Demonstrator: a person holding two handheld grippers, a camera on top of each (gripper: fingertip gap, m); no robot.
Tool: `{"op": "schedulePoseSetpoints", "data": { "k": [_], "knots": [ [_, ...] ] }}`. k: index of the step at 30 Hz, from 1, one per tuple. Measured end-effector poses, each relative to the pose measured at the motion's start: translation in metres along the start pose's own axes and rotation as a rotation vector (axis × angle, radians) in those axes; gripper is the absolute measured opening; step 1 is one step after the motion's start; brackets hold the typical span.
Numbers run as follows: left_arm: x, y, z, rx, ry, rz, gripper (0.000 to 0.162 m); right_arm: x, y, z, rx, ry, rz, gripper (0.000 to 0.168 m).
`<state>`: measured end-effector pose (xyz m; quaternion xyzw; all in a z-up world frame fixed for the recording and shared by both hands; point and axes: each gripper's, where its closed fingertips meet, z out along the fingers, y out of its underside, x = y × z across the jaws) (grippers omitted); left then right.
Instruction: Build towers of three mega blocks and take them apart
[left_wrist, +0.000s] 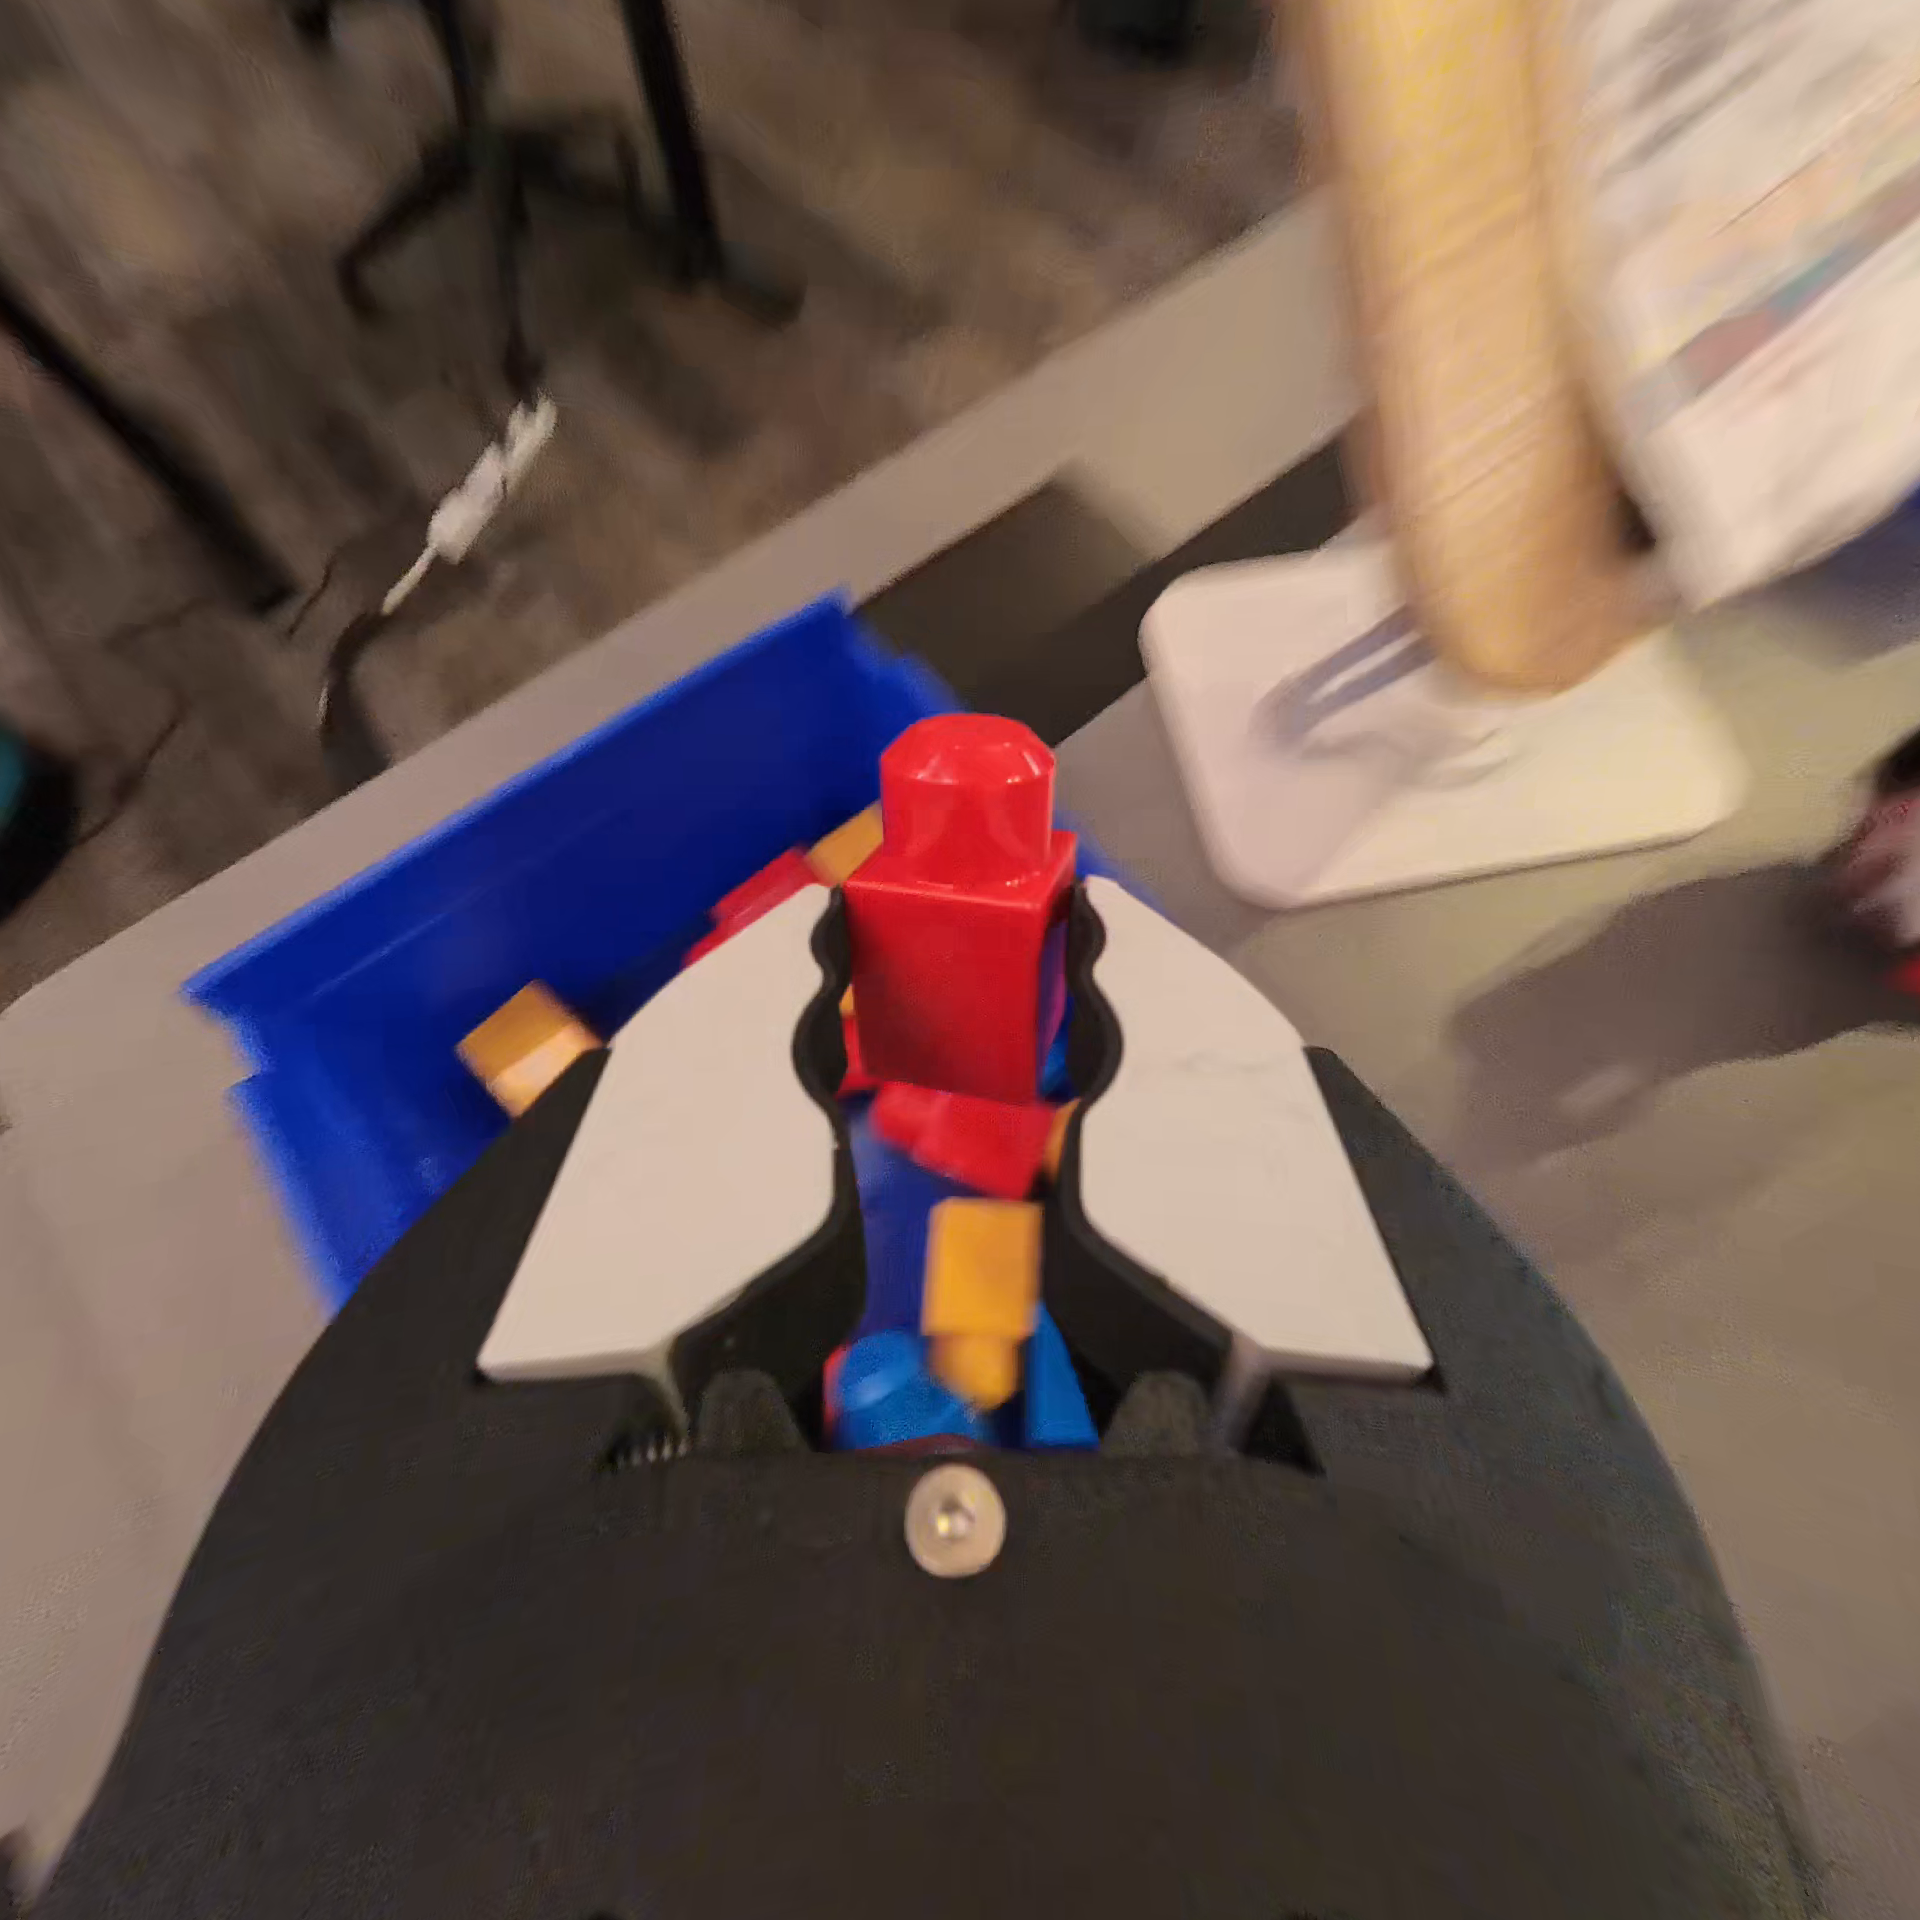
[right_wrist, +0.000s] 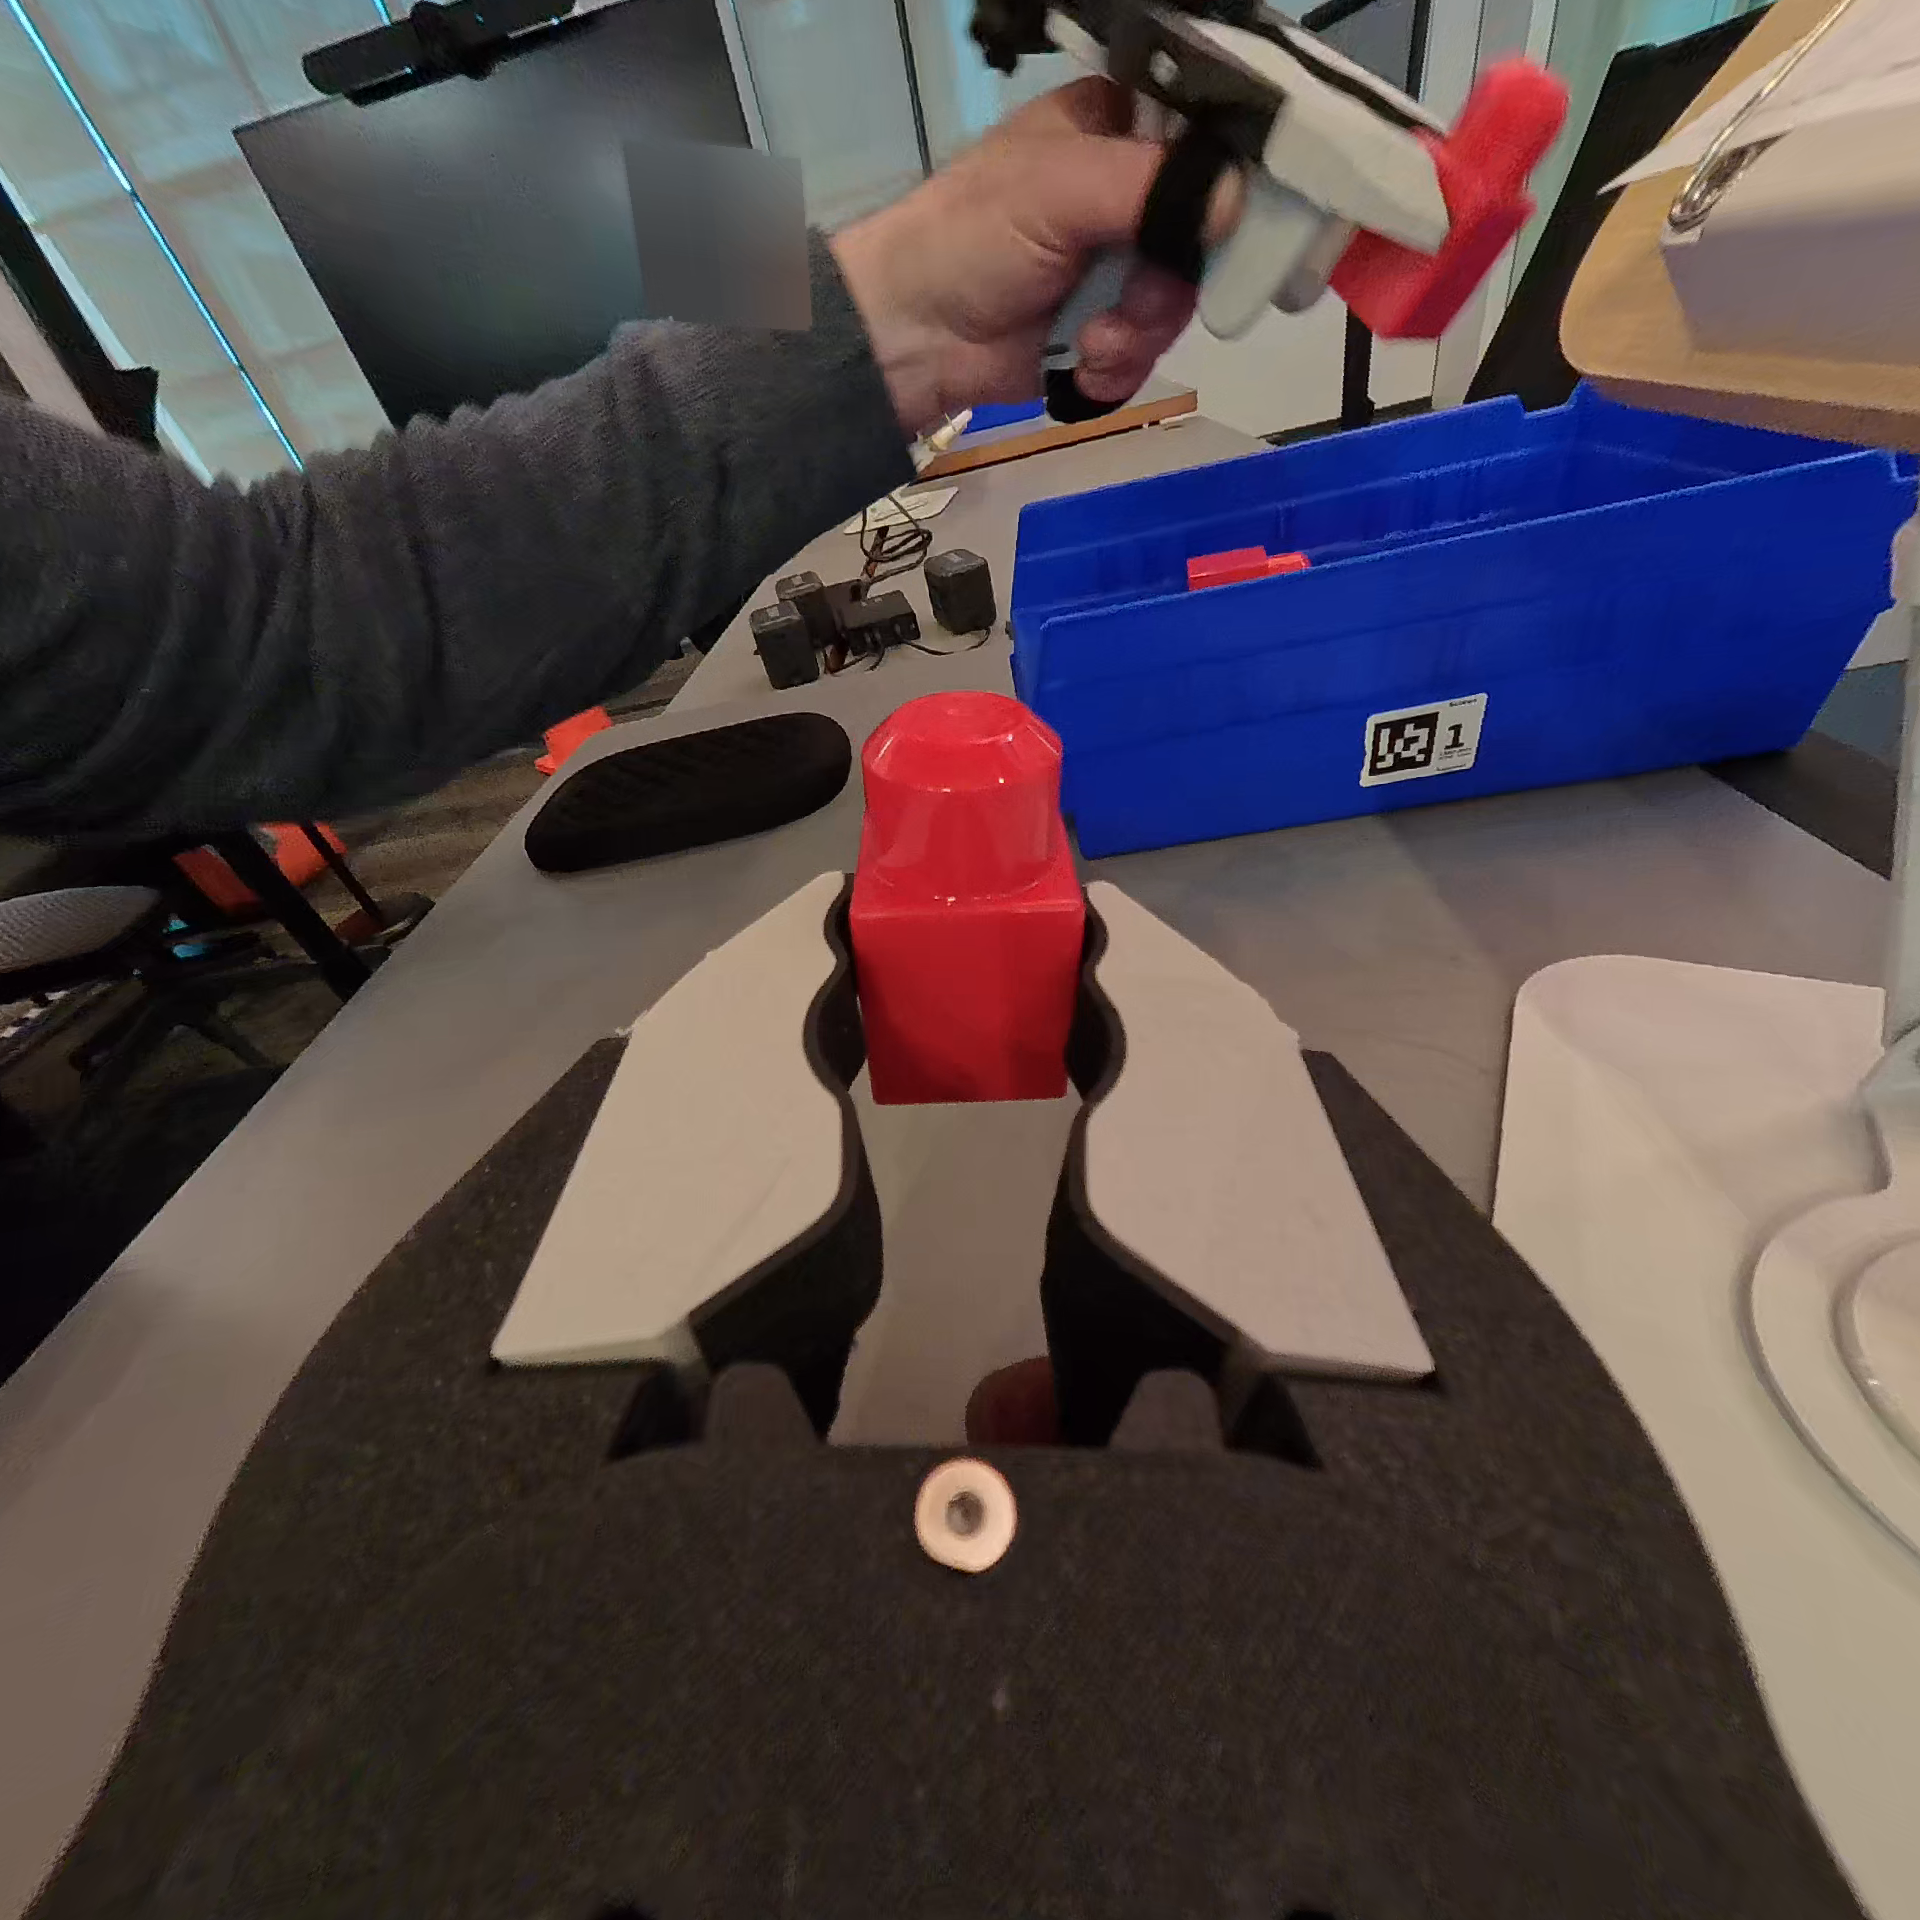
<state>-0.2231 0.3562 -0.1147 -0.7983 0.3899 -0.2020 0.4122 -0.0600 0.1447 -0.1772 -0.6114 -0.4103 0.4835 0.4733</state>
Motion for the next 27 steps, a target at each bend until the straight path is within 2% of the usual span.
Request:
{"op": "schedulePoseSetpoints", "data": {
  "k": [6,12,18,27],
  "knots": [
    [0.139,-0.062,-0.041,0.483,0.298,-0.108,0.039,-0.009,-0.016,-0.002,-0.044,0.014,-0.011,0.036],
    [0.241,-0.069,-0.033,0.678,0.519,-0.125,0.039,-0.016,-0.033,-0.005,-0.035,0.010,-0.011,0.036],
    [0.273,-0.061,-0.012,0.654,0.588,-0.087,0.038,-0.011,-0.029,-0.005,-0.042,0.019,0.017,0.036],
    [0.280,-0.053,0.001,0.620,0.600,-0.055,0.038,-0.012,-0.034,-0.008,-0.029,0.014,0.011,0.036]
  ]
}}
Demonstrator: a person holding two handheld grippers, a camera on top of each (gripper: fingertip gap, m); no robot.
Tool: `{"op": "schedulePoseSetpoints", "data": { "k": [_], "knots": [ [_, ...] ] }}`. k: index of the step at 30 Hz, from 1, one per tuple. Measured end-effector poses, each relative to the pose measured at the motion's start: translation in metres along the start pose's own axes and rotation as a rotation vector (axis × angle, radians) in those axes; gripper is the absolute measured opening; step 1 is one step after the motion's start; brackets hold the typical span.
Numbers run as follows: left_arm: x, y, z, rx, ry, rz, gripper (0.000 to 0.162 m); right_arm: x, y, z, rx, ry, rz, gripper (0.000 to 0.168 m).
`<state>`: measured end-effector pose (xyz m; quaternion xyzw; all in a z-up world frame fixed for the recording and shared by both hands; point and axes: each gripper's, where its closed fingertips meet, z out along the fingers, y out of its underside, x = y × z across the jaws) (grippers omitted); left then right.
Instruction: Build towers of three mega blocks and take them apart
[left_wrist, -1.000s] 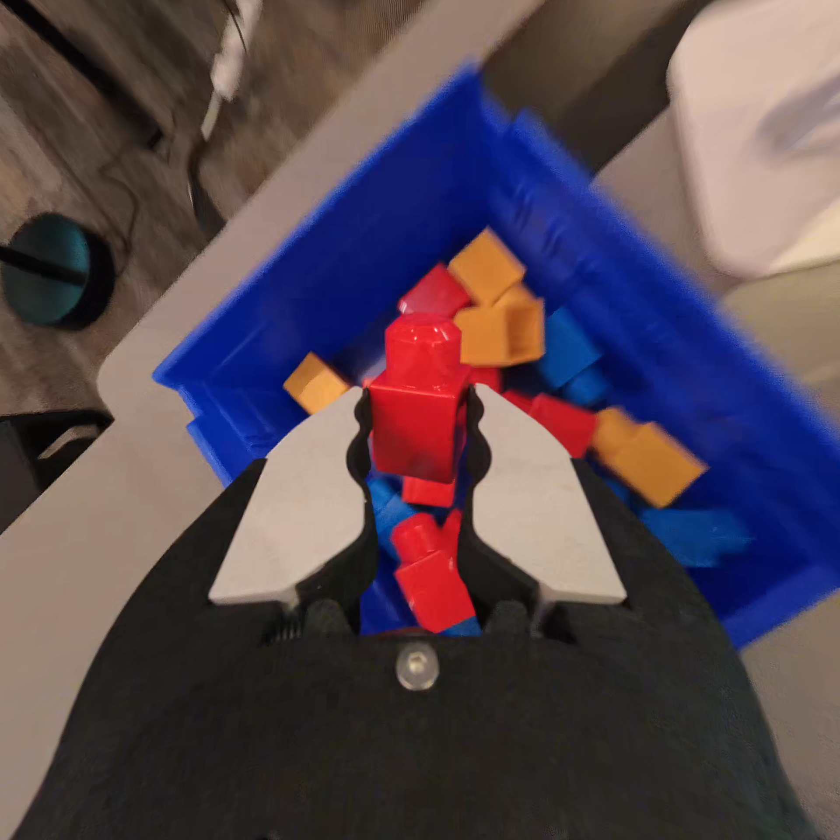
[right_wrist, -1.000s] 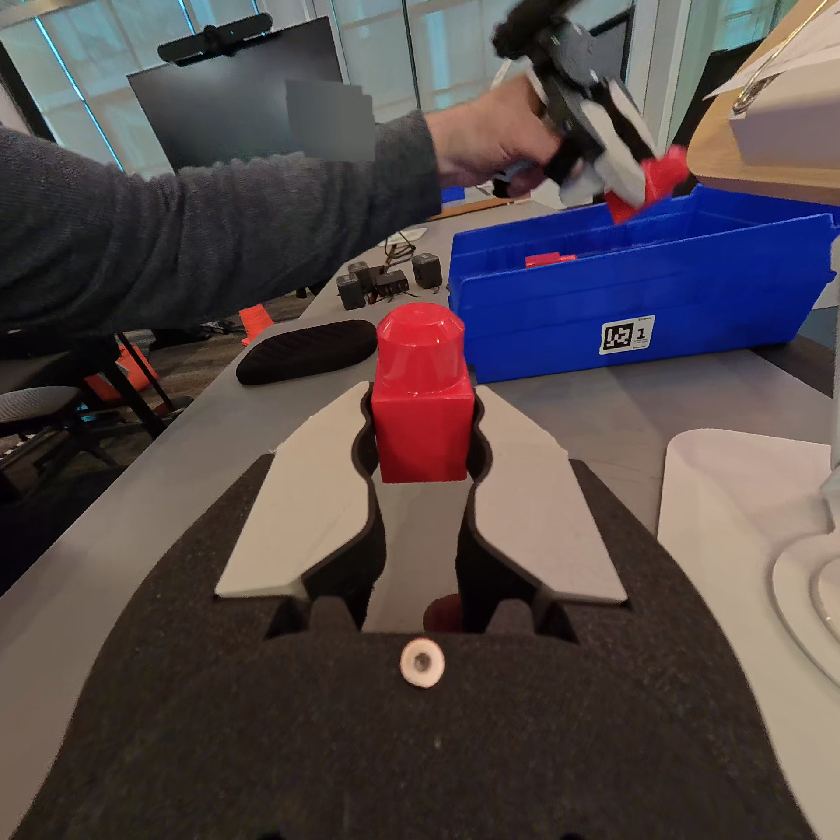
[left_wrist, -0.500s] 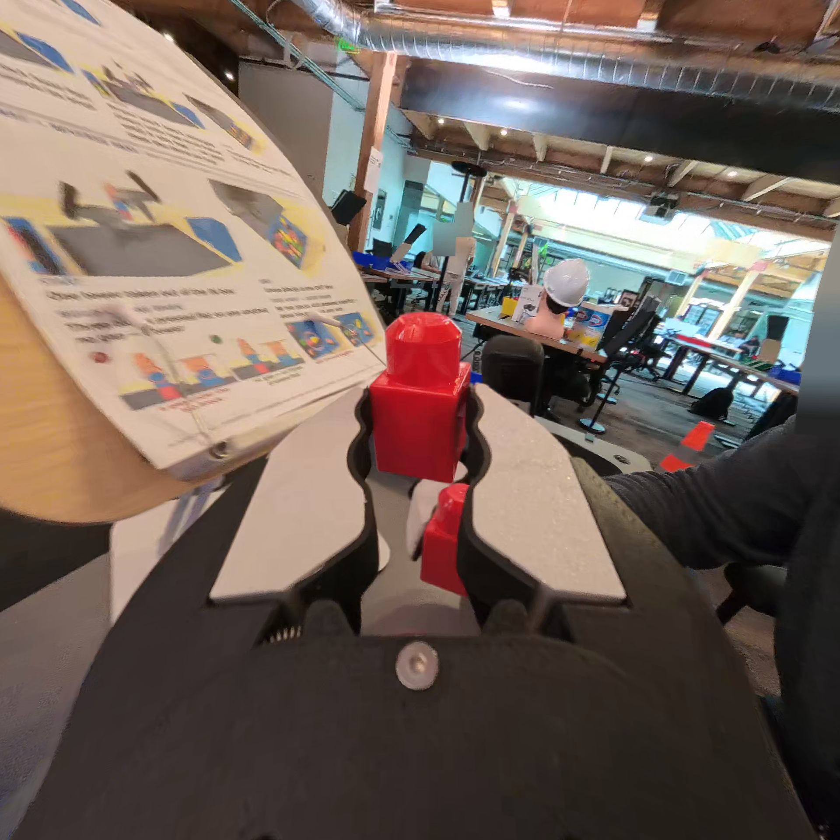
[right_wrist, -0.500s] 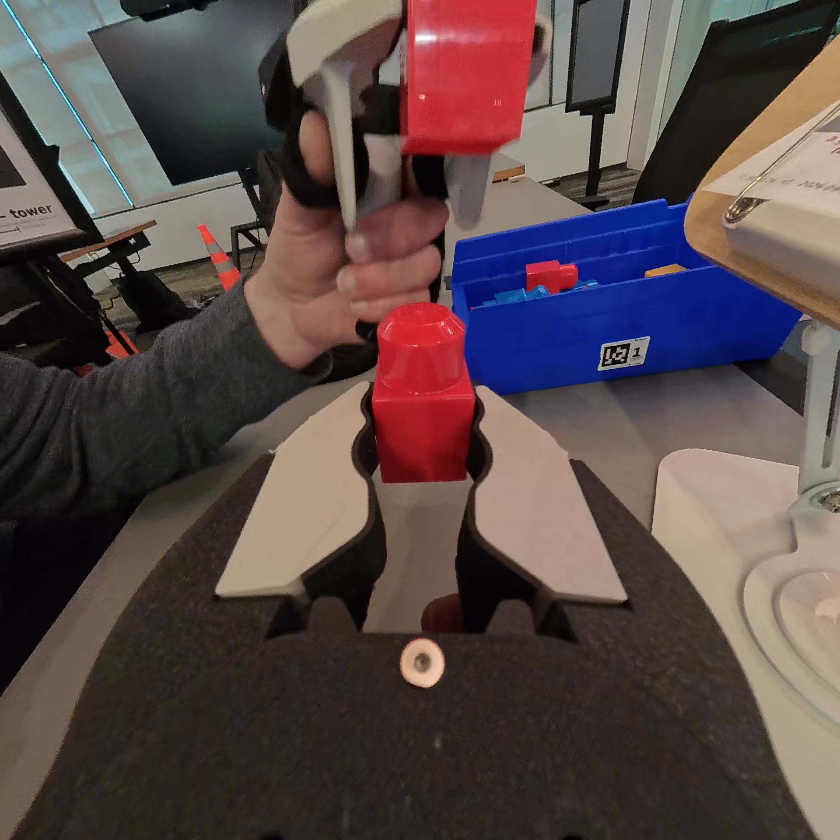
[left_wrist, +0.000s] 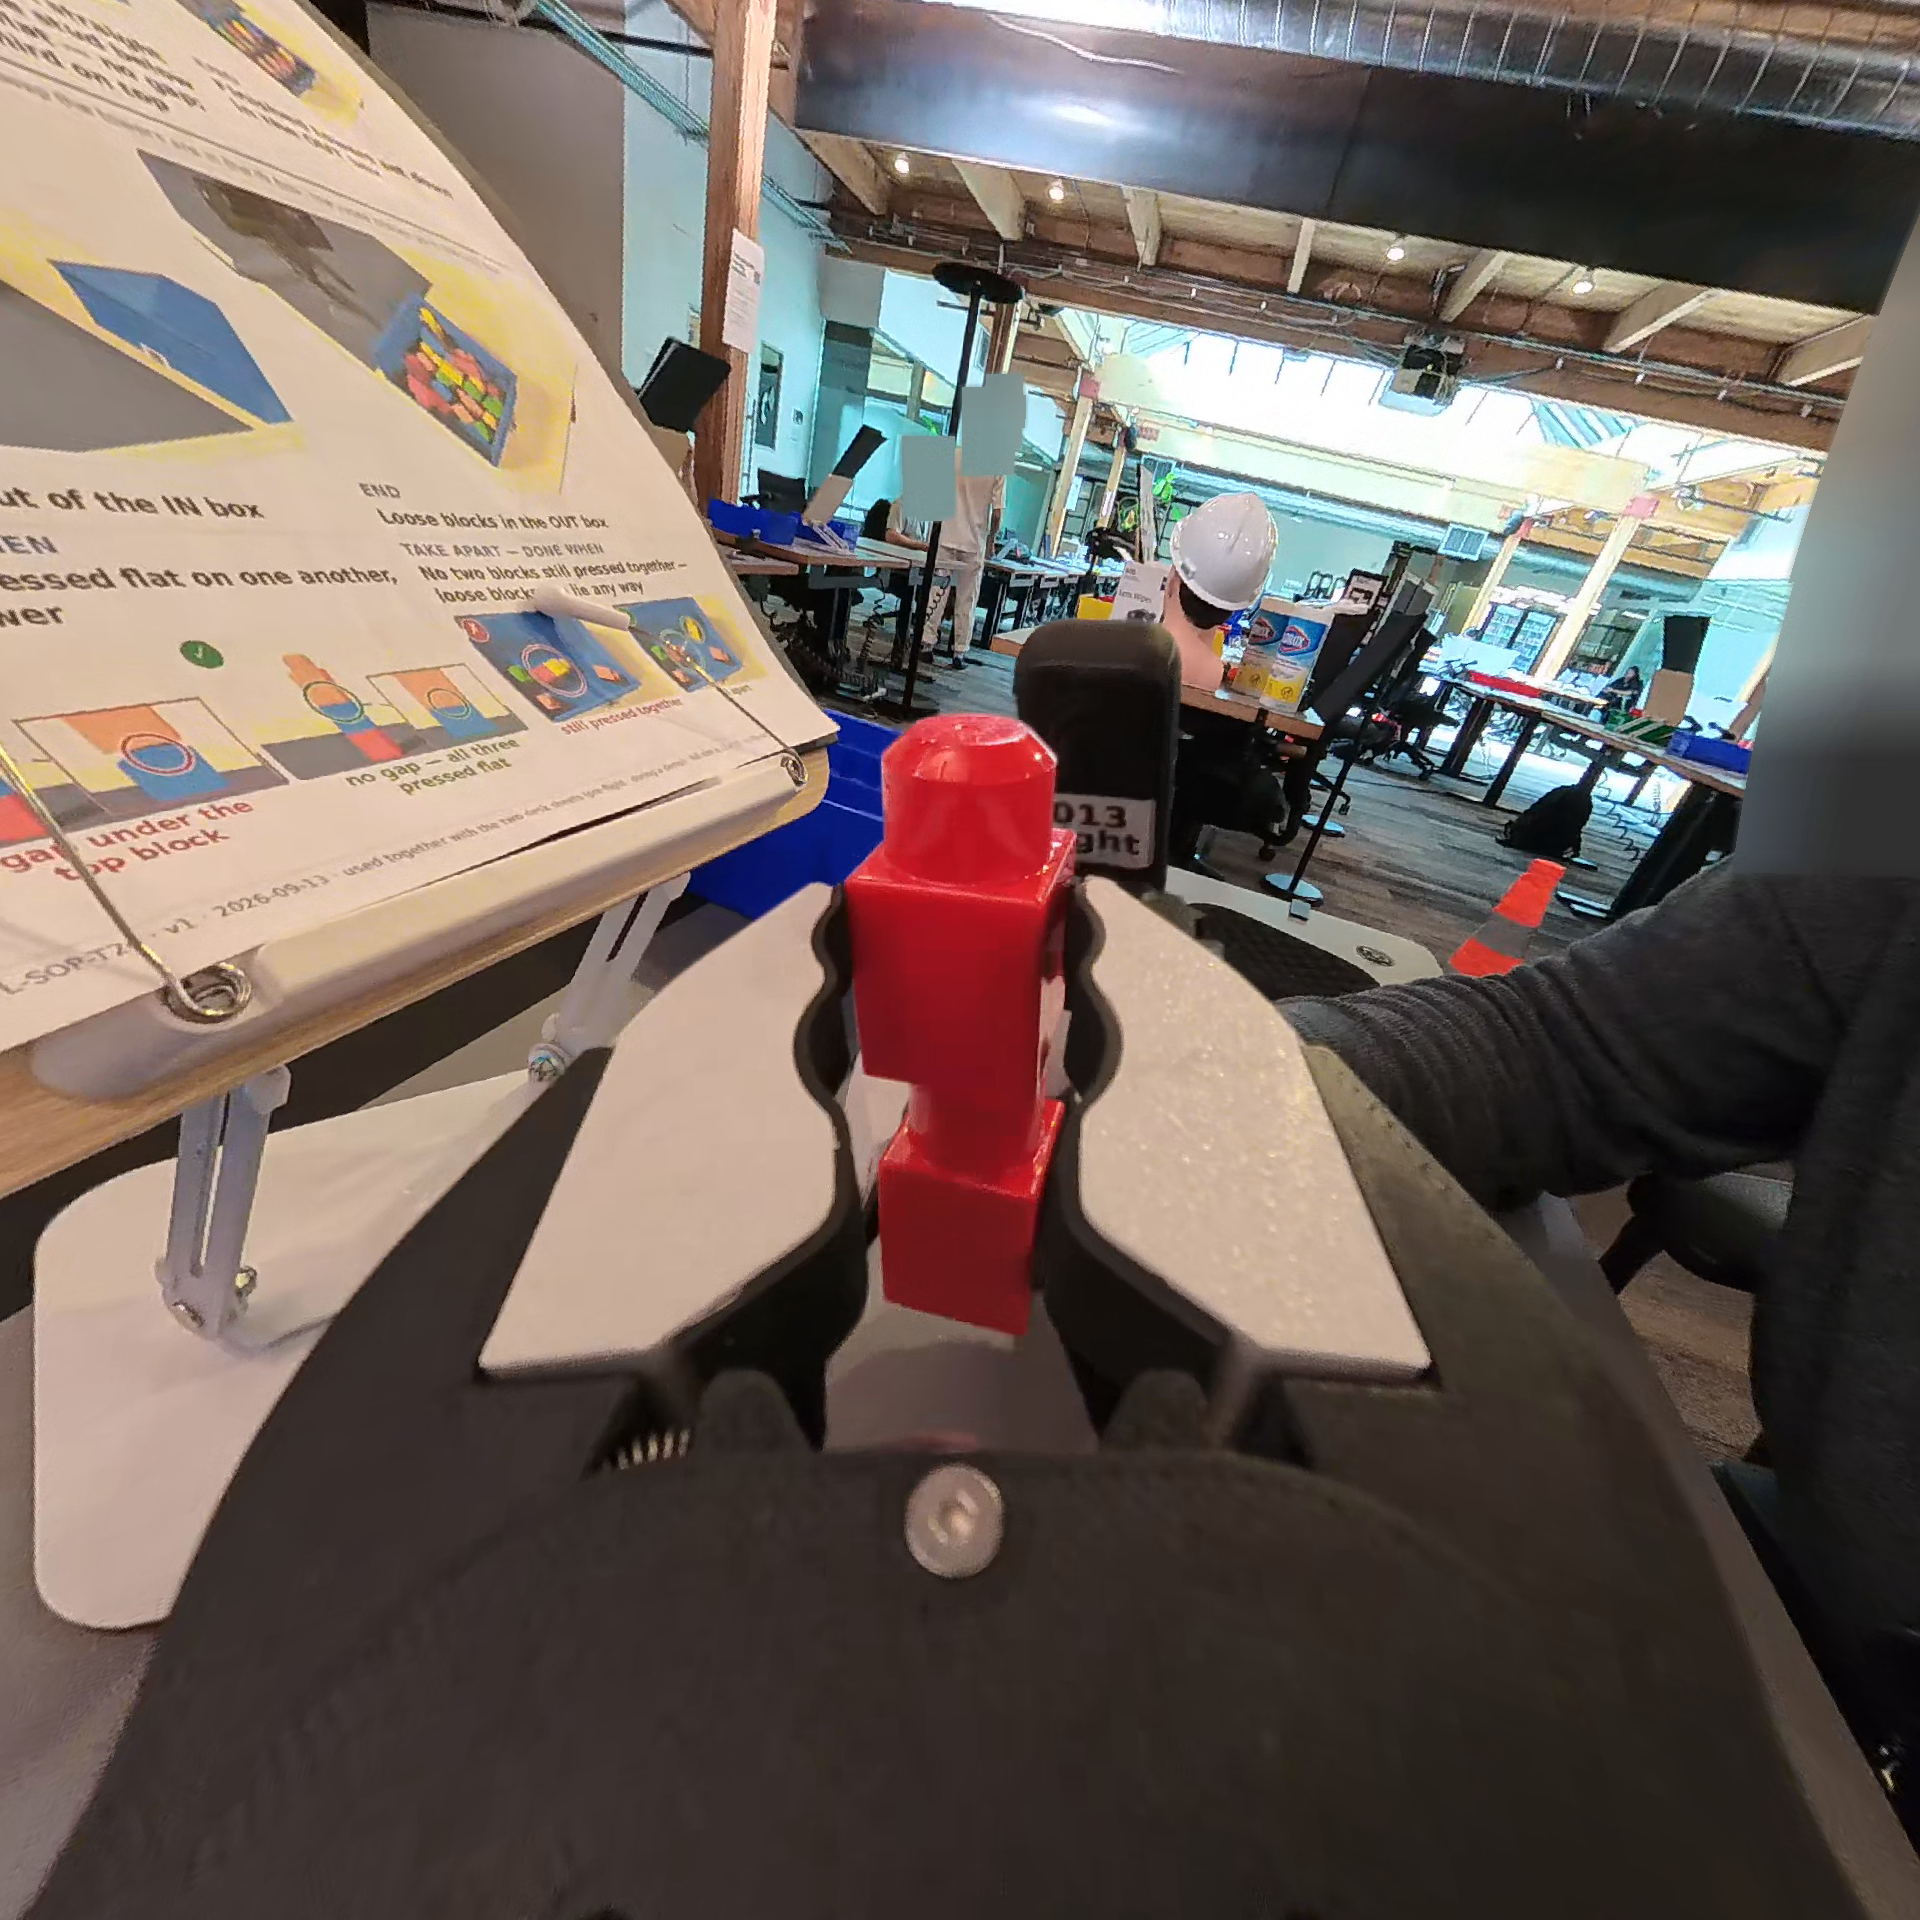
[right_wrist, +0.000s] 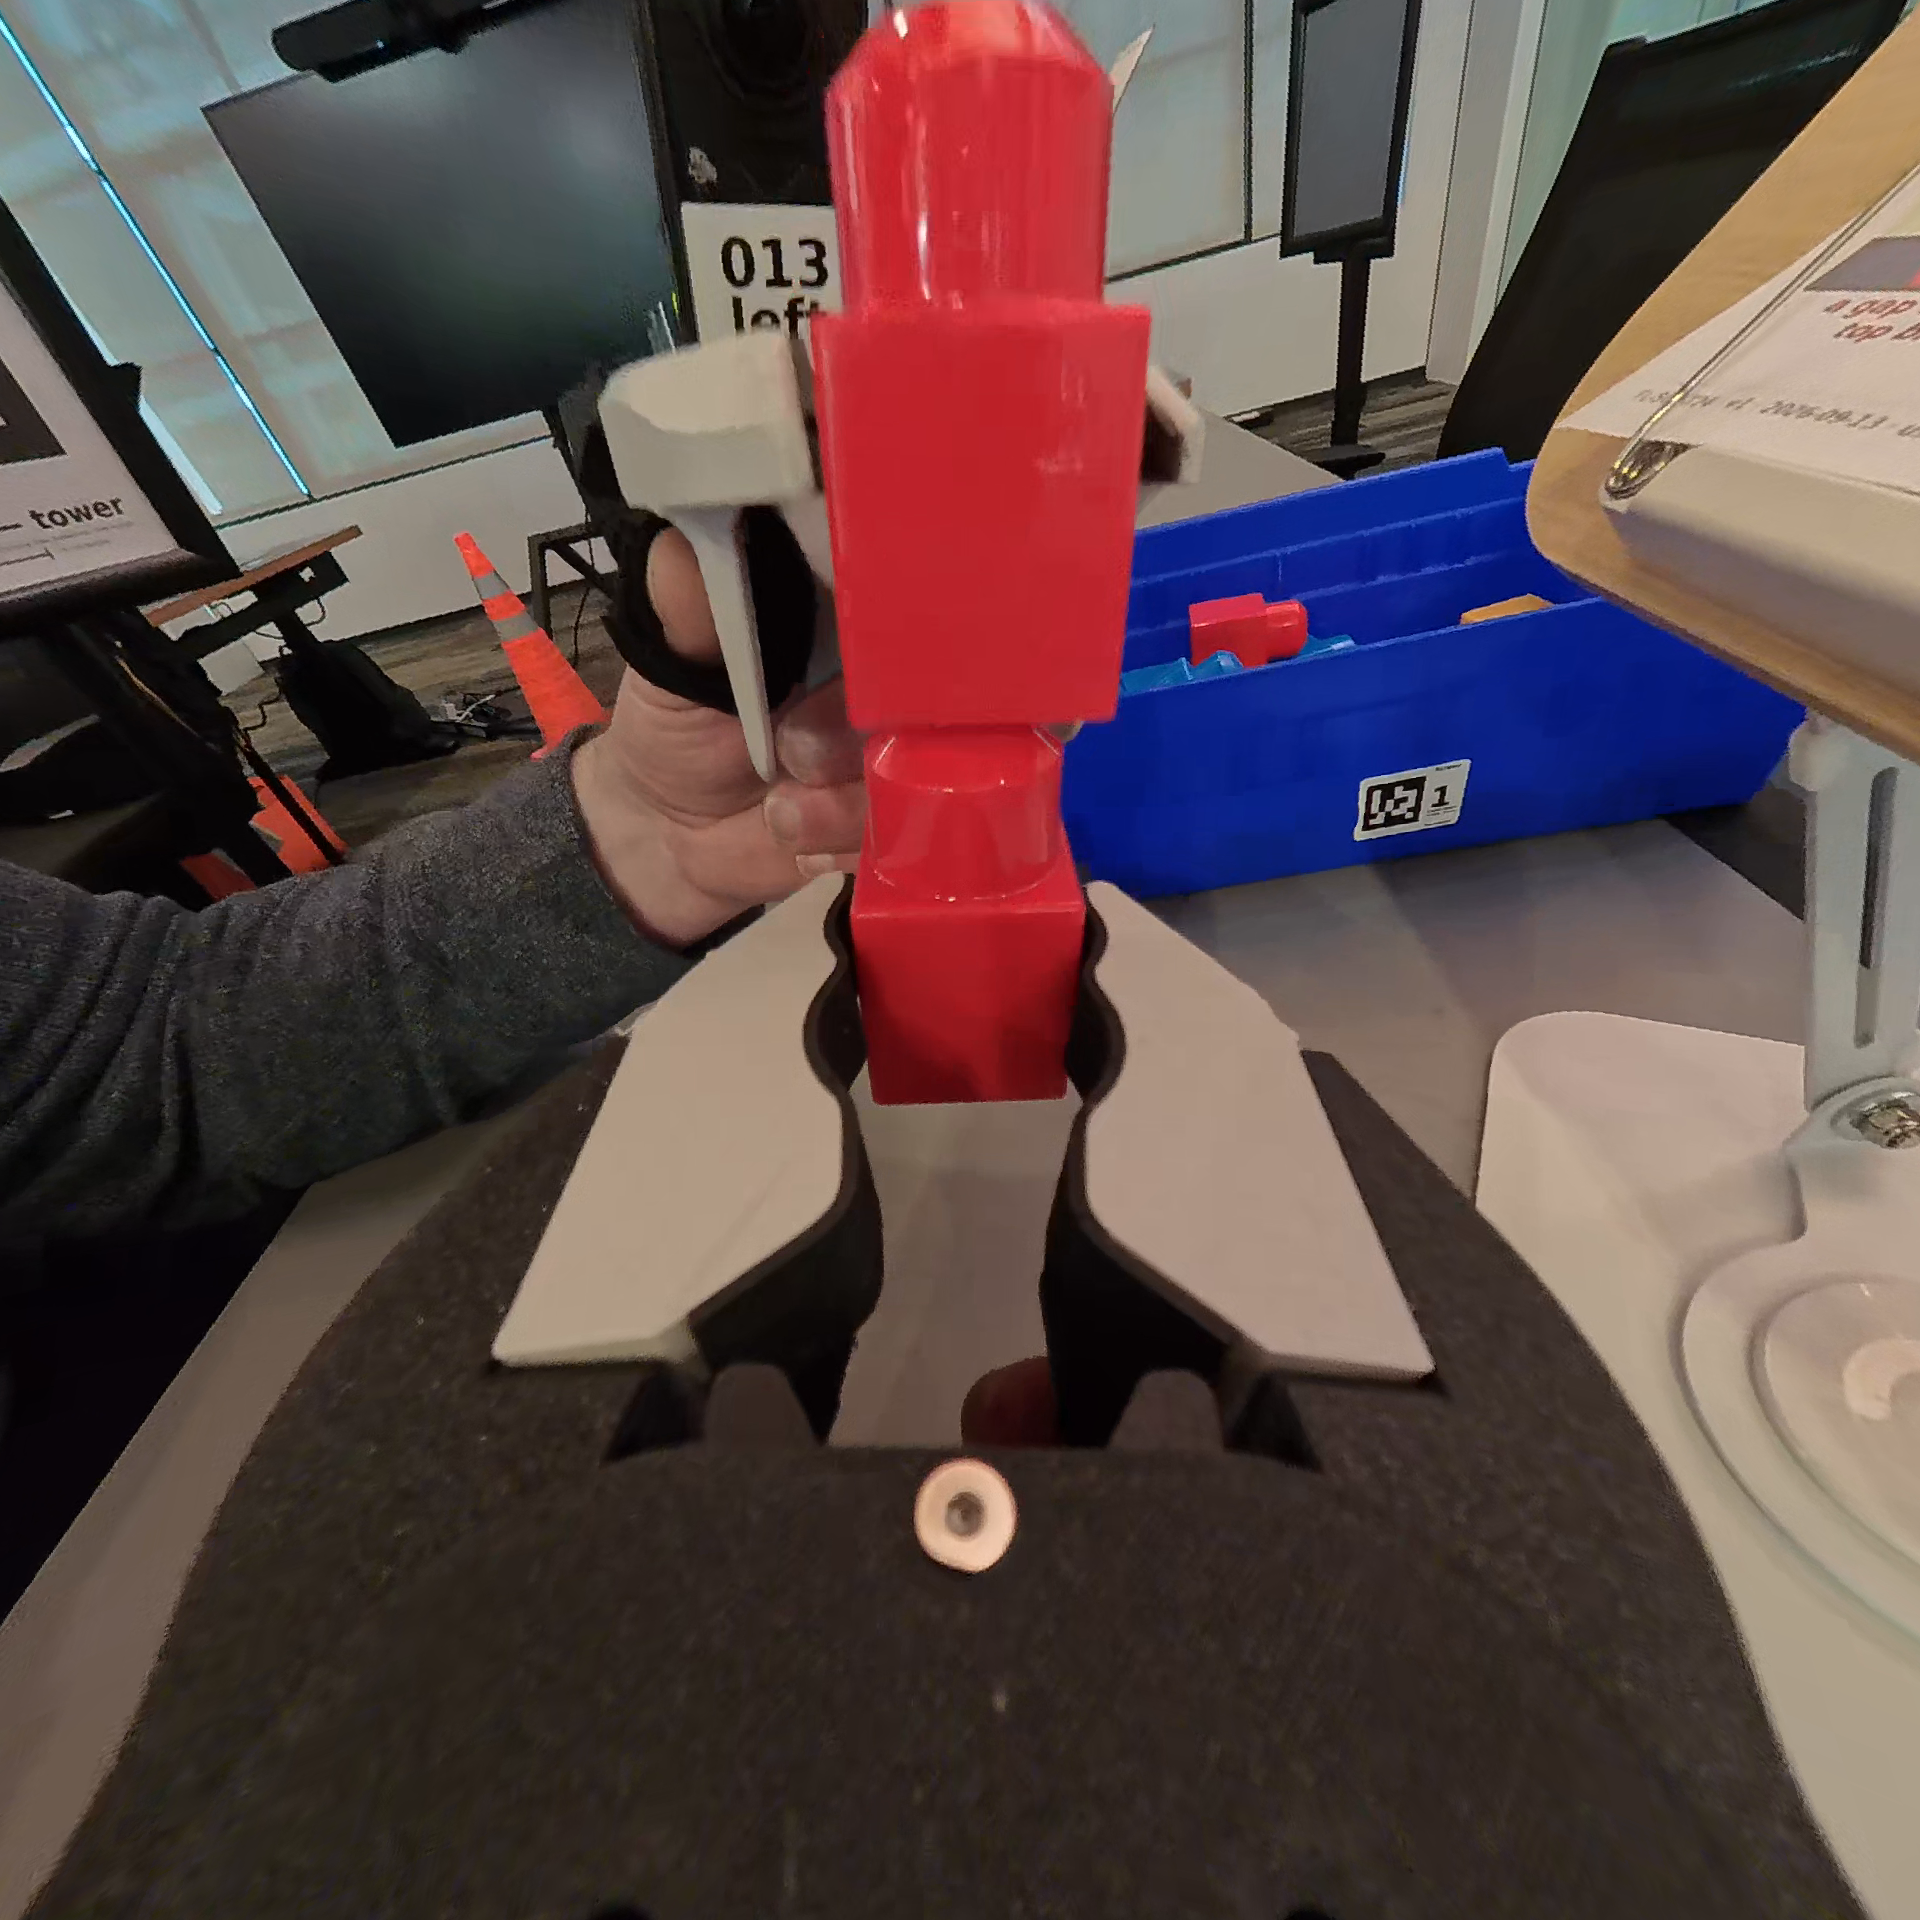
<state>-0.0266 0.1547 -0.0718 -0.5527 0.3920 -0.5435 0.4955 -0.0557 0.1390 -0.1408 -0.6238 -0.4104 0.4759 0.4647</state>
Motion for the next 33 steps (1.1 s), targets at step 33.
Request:
{"op": "schedulePoseSetpoints", "data": {
  "k": [33],
  "knots": [
    [0.001,-0.004,0.007,0.204,0.046,-0.056,0.036,0.000,-0.029,-0.015,0.173,0.020,0.020,0.035]
  ]
}}
